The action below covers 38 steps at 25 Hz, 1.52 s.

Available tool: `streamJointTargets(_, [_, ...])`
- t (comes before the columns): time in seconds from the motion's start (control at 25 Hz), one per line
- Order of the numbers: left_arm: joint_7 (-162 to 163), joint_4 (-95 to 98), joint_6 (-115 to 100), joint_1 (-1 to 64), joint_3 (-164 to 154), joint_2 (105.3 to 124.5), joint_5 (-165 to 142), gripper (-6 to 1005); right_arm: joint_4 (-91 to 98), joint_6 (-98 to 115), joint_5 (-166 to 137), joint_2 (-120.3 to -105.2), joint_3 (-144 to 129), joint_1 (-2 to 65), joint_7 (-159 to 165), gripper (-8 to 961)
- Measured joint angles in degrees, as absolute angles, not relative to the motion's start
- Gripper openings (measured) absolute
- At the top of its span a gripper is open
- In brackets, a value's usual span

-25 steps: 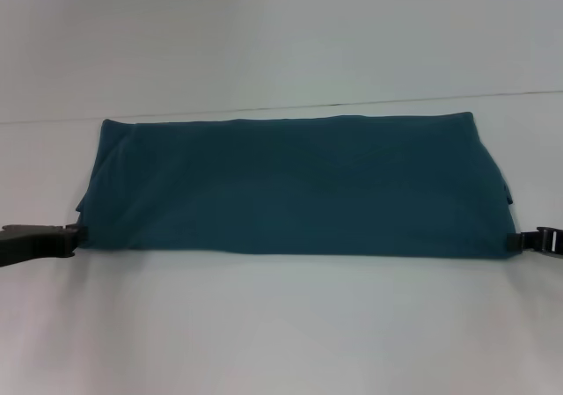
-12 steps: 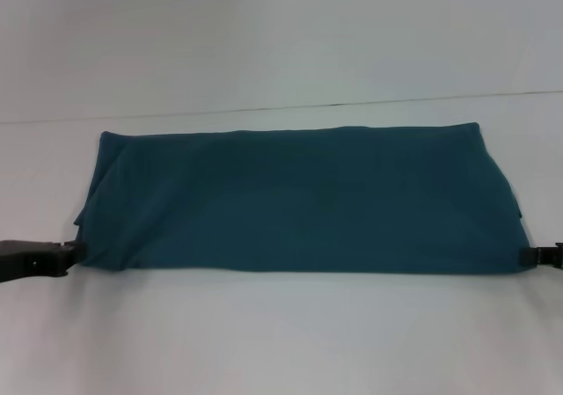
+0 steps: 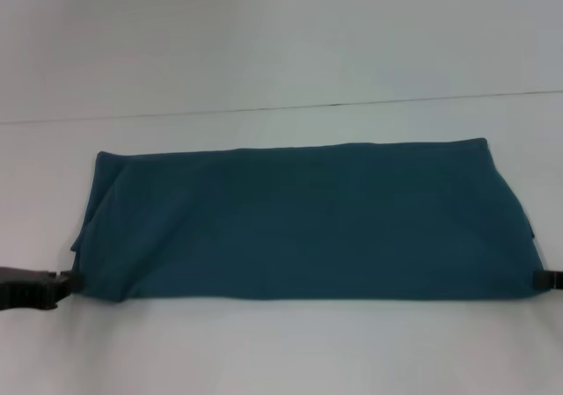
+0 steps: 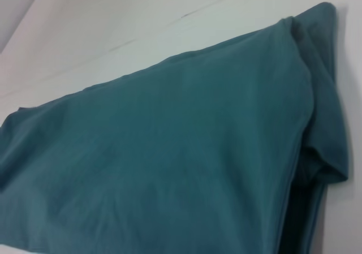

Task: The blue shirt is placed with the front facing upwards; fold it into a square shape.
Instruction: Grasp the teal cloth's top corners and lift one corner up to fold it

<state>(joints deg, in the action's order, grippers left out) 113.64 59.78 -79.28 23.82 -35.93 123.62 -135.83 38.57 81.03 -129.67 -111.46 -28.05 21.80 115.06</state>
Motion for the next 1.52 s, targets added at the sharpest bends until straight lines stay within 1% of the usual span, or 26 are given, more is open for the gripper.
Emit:
streamJointTargets(0.48, [112.55, 61.76, -90.24, 23.20, -31.60, 123.44, -136.64, 0, 38.67, 84.87, -129.78, -110.57, -24.97, 18.78, 112.55, 114])
streamJointTargets(1.12, [113.82, 60.82, -89.56, 23.41, -30.86, 123.38, -138.46, 1, 38.67, 83.64, -130.06, -110.57, -24.07, 19.00, 112.44, 125])
streamJointTargets(1.36, [115.90, 60.83, -88.43, 24.49, -29.72, 122.75, -138.16, 36, 38.67, 84.21, -129.56, -109.92, -20.23, 19.20, 112.53, 129])
streamJointTargets(1.4, [116.05, 60.83, -88.02, 24.59, -29.51, 122.72, -137.89, 79, 38.67, 84.39, -129.35, -109.86, -19.33, 19.30, 112.37, 130])
streamJointTargets(1.52, [116.17, 60.82, -86.31, 24.91, -29.07, 122.75, -136.20, 207, 38.68, 85.22, -127.24, -109.73, -17.43, 19.53, 111.43, 237])
